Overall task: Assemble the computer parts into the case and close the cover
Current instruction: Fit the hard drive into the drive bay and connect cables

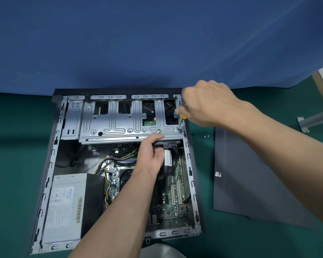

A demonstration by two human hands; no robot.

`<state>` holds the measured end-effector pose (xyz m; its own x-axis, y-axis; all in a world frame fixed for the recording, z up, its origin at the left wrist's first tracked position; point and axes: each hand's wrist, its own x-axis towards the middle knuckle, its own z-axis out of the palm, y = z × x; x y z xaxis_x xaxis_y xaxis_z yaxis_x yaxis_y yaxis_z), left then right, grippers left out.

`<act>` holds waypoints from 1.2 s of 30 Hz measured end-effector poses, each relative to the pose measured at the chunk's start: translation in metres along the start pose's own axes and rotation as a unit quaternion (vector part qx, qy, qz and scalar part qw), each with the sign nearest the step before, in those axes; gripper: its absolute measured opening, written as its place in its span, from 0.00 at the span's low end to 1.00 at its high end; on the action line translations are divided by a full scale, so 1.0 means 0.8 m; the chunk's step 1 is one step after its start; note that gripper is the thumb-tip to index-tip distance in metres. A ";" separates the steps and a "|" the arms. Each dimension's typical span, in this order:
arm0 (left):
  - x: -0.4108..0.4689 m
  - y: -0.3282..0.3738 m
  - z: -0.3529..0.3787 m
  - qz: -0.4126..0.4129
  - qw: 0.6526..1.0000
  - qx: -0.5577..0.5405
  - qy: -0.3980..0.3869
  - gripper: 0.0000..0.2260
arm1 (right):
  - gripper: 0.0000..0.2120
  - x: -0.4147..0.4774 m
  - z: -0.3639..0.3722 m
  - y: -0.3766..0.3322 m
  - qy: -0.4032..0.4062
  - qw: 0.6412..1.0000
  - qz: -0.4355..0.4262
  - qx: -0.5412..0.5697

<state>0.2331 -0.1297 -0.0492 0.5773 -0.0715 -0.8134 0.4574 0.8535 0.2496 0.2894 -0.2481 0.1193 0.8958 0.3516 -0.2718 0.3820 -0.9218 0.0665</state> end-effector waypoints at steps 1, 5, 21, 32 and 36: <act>0.000 0.000 0.000 -0.002 1.000 -0.001 -0.001 0.09 | 0.23 0.001 -0.002 0.000 -0.009 1.000 0.022 -0.002; -0.002 0.000 0.001 0.003 1.000 -0.005 -0.013 0.10 | 0.21 0.004 -0.001 0.005 -0.052 0.998 0.031 -0.014; -0.004 0.001 0.003 0.002 1.000 -0.005 -0.006 0.10 | 0.16 0.005 -0.005 0.003 -0.059 0.998 -0.026 -0.018; -0.004 0.001 0.000 0.009 1.000 -0.001 -0.015 0.09 | 0.15 0.016 0.012 0.010 -0.054 0.996 0.013 0.063; -0.008 0.002 -0.001 -0.006 0.999 -0.005 -0.044 0.08 | 0.18 0.016 0.001 0.017 -0.142 0.989 -0.004 0.029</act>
<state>0.2295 -0.1275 -0.0438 0.6291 -0.1268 -0.7669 0.4583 0.8574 0.2342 0.3060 -0.2561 0.1159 0.7896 0.3066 -0.5315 0.3681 -0.9297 0.0105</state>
